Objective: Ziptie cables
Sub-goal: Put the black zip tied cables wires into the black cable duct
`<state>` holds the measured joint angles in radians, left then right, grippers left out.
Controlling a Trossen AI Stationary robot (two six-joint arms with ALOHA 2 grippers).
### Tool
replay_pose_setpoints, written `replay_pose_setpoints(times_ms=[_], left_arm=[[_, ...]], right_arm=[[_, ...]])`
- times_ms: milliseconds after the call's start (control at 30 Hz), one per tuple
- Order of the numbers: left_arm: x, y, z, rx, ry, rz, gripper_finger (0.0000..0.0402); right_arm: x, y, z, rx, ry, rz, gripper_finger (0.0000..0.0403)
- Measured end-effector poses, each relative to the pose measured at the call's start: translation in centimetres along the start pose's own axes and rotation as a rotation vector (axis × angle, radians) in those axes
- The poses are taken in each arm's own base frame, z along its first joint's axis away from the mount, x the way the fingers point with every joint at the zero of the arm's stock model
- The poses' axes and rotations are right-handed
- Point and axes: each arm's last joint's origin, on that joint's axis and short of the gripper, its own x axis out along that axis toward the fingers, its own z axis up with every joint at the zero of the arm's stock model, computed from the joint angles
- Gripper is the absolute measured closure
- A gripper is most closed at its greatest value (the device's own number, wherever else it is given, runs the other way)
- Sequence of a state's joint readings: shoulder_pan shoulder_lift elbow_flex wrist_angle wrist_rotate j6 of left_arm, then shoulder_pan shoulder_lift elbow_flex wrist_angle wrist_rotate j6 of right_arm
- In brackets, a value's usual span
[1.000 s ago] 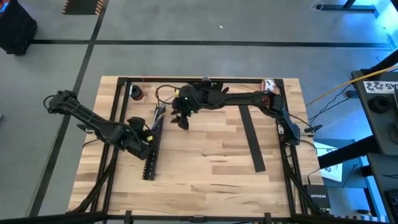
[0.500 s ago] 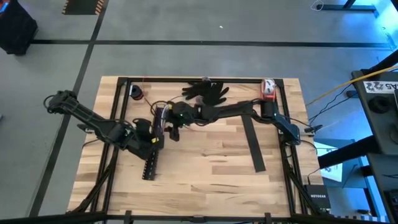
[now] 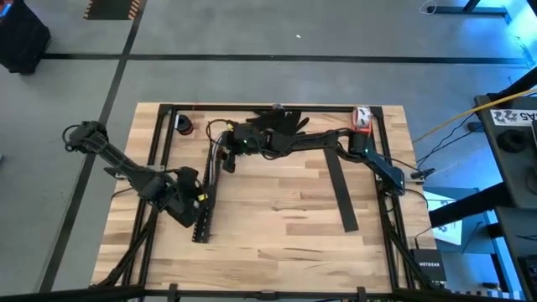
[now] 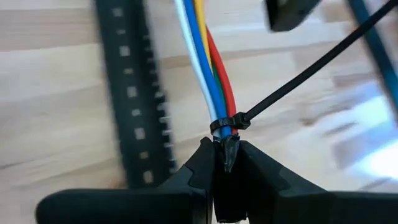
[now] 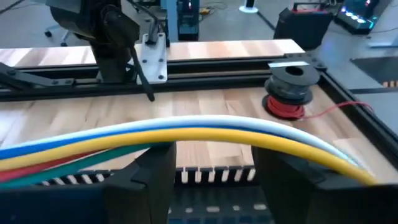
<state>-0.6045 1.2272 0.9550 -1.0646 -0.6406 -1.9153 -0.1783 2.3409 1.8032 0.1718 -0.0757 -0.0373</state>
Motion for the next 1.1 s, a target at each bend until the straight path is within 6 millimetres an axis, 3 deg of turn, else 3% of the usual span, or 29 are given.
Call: replay_pose_setpoints(times_ms=[167, 700, 1100], left_arm=[[0.5, 0.7, -0.8, 0.043, 0.033, 0.118, 0.0354], [2.4, 0.3, -3.5, 0.091, 0.075, 0.225, 0.0354], [2.7, 0.7, -5.1, 0.069, 0.057, 0.257, 0.0354]], right_arm=[[0.9, 0.1, -0.2, 0.007, 0.025, 0.025, 0.0201], [1.1, 0.2, -0.8, 0.013, 0.076, 0.053, 0.0201], [1.1, 0.3, -1.1, 0.018, 0.108, 0.08, 0.0201]])
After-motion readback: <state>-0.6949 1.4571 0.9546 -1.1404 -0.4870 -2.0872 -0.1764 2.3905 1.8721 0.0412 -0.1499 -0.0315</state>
